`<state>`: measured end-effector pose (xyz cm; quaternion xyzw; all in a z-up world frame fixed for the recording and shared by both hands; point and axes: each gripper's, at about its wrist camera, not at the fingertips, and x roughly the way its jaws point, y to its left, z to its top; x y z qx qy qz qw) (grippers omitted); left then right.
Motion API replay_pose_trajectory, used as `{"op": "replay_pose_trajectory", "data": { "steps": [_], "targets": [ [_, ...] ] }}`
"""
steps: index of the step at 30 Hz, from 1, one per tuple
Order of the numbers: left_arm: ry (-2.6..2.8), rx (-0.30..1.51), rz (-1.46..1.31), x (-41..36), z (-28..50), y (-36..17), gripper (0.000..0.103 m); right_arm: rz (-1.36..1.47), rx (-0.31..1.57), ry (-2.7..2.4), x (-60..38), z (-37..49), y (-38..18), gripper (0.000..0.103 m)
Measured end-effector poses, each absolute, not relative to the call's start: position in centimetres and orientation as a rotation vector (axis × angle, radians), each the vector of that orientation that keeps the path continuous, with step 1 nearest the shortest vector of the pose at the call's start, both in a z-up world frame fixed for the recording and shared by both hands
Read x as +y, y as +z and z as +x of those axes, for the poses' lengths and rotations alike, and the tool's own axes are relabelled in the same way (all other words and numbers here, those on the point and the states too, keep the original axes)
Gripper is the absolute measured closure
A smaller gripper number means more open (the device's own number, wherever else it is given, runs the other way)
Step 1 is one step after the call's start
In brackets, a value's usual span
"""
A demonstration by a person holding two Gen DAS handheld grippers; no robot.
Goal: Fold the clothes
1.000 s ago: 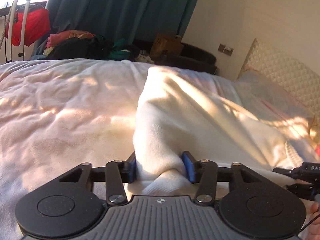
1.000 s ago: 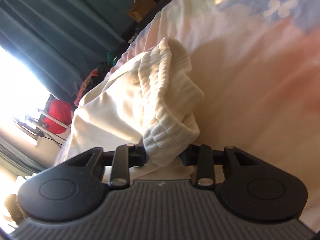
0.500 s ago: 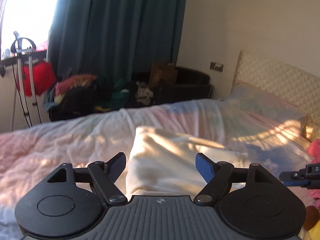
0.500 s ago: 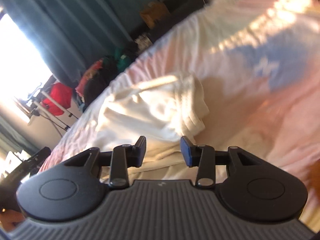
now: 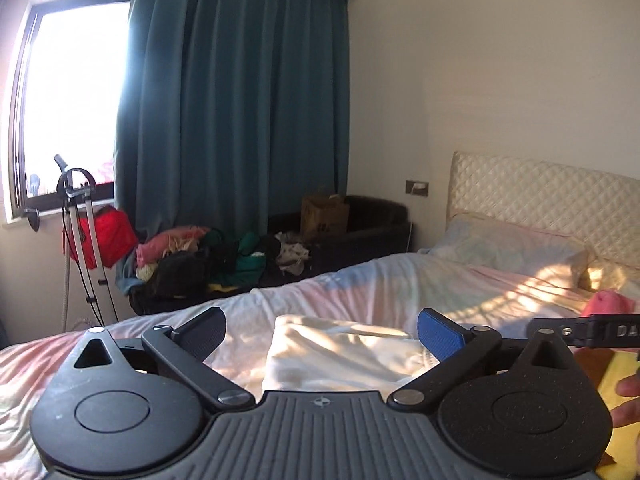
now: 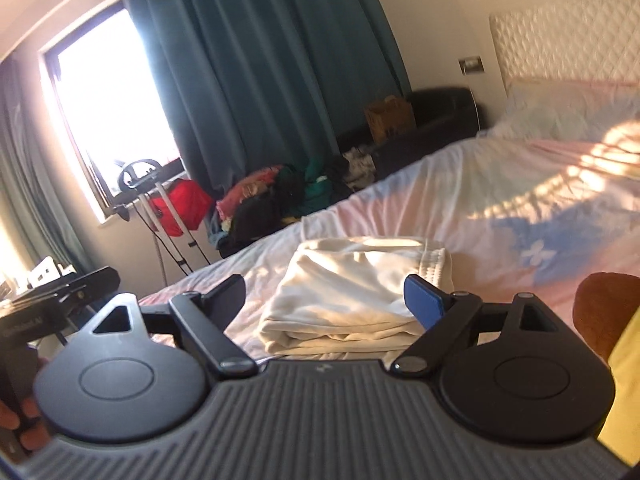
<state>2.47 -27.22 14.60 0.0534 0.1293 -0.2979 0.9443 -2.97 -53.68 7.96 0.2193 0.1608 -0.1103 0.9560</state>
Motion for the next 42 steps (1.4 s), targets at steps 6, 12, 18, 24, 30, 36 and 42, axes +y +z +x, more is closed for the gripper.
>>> {"op": "replay_pose_trajectory", "data": {
  "steps": [6, 12, 18, 24, 30, 36, 42],
  "targets": [
    [-0.536, 0.304, 0.068, -24.5, -1.6, 15.3, 0.000, 0.389, 0.253, -0.242, -50.1, -6.4, 8.6, 0.015],
    [-0.505, 0.306, 0.057, -22.6, -3.6, 14.4, 0.000, 0.323, 0.213, -0.256, -47.5, -7.9, 8.2, 0.015],
    [-0.493, 0.285, 0.039, -21.3, -3.9, 12.9, 0.000, 0.273, 0.197, -0.292, -46.1, -7.8, 6.5, 0.015],
    [-0.472, 0.265, 0.069, -21.5, -3.8, 10.9, 0.000, 0.272, 0.226, -0.323, -46.4, -6.3, 3.2, 0.015],
    [-0.470, 0.283, 0.084, -21.9, -2.8, 8.7, 0.000, 0.229, 0.242, -0.333, -45.6, -5.3, 1.2, 0.015],
    [-0.453, 0.319, 0.086, -21.2, -1.4, 5.7, 0.000, 0.176, 0.264, -0.356, -44.3, -4.8, -0.9, 0.016],
    [-0.428, 0.316, 0.089, -20.8, -1.0, 5.1, 0.000, 0.167, 0.241, -0.360, -43.9, -4.7, -1.3, 0.016]
  ]
}}
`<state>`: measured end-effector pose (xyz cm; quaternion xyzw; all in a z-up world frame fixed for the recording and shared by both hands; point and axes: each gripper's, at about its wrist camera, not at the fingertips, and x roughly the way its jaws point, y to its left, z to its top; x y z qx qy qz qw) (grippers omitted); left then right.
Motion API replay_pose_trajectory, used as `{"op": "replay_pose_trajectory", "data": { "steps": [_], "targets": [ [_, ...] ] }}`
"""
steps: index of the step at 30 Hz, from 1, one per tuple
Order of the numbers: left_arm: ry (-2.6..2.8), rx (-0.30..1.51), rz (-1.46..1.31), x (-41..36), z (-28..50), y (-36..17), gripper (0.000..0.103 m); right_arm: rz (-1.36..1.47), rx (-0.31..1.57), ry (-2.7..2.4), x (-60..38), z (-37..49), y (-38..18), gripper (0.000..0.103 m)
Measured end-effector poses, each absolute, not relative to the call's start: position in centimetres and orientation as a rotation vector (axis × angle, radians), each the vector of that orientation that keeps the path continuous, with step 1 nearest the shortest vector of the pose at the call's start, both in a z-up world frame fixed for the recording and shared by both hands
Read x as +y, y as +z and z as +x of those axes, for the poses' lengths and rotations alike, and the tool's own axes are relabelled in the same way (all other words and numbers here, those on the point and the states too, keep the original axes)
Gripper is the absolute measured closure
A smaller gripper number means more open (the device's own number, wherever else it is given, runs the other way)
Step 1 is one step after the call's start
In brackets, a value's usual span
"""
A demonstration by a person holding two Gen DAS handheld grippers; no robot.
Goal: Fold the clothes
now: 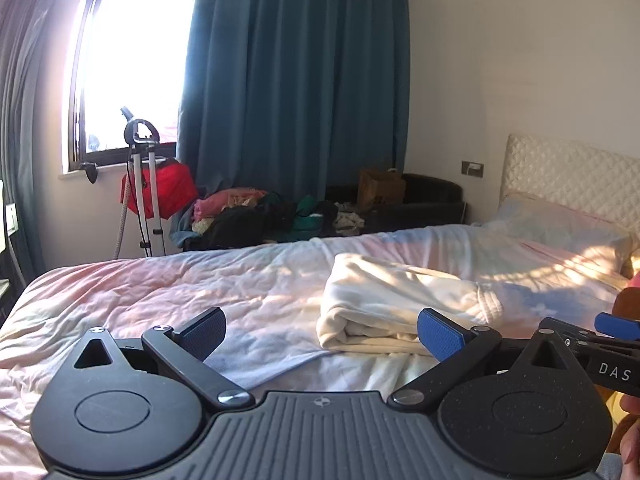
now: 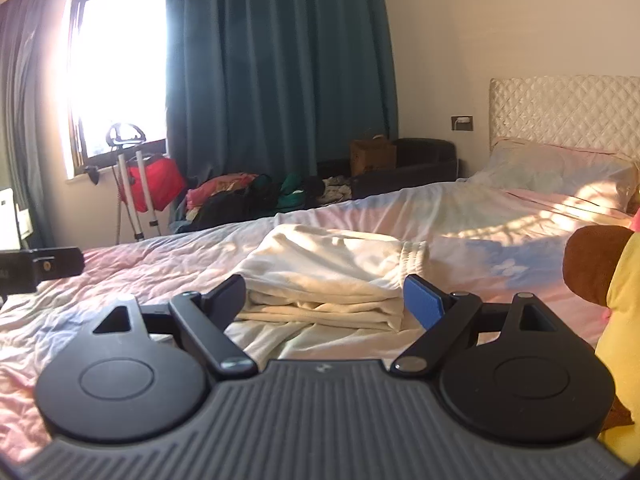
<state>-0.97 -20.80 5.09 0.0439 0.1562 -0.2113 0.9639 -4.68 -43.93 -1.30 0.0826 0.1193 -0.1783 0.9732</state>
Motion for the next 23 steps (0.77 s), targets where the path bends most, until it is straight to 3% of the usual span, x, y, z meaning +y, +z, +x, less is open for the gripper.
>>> {"op": "replay_pose_trajectory", "data": {
  "steps": [23],
  "targets": [
    [-0.448, 0.313, 0.139, -22.4, -2.9, 4.7, 0.000, 0.182, 0.275, -0.381, -44.0, -4.3, -1.5, 0.016]
  ]
}}
